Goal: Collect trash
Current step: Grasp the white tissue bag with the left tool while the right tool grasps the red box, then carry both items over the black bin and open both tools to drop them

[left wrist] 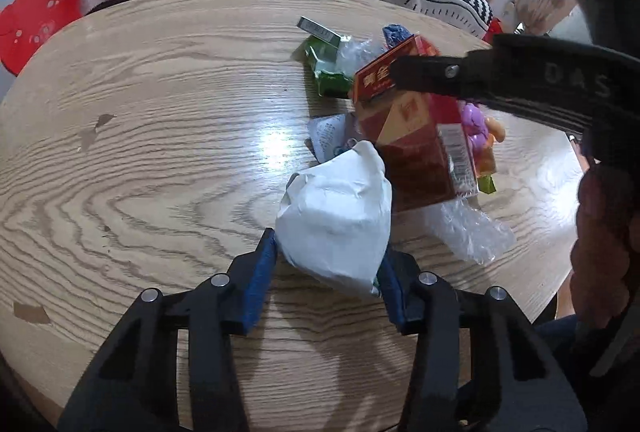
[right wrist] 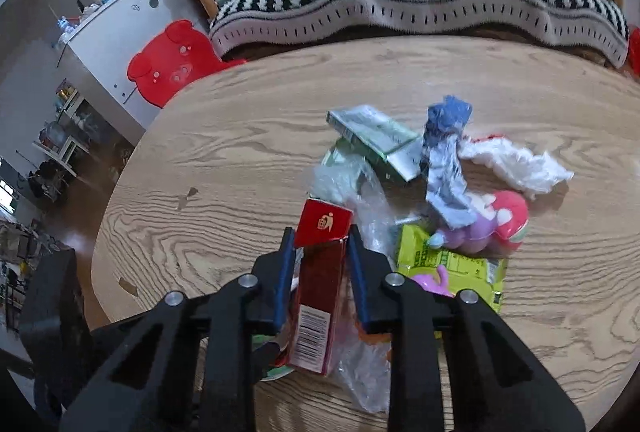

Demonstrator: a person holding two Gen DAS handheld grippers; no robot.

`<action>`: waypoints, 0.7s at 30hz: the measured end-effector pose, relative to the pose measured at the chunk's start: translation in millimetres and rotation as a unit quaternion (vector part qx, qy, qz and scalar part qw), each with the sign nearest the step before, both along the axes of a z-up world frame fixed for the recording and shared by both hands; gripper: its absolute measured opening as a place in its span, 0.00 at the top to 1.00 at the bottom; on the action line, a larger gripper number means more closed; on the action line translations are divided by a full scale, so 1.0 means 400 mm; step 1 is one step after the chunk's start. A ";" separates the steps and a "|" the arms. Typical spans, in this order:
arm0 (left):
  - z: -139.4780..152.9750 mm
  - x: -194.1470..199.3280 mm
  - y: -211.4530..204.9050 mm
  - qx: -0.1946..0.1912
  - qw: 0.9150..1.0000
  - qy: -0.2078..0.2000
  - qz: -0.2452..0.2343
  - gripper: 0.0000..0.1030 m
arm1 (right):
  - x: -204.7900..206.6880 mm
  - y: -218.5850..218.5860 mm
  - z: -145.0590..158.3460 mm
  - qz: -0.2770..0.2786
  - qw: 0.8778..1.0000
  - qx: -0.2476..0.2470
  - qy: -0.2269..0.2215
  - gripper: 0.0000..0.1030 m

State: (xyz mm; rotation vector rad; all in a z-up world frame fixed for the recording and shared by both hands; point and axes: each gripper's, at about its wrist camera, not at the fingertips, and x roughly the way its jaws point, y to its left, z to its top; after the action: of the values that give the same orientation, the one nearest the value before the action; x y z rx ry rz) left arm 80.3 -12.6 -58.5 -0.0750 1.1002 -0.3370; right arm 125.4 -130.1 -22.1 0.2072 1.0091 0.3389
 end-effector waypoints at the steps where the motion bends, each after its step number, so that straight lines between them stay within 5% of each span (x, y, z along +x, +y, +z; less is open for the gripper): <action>1: 0.004 -0.002 0.000 -0.001 1.000 -0.002 0.000 0.55 | -0.002 -0.001 0.006 0.002 1.000 0.002 -0.005 0.76; 14: 0.065 -0.011 0.030 0.006 0.999 -0.044 0.027 0.55 | -0.038 -0.020 0.074 0.006 0.999 0.014 -0.039 0.76; 21: 0.126 -0.021 0.010 0.017 0.997 -0.075 0.019 0.55 | -0.108 -0.142 0.140 -0.028 0.998 0.023 -0.059 0.76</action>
State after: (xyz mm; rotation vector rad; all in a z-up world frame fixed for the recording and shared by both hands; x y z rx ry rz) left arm 71.8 -8.7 -8.1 -0.0399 0.9539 -0.2855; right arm 82.4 -186.8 34.0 0.2536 0.8774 0.3188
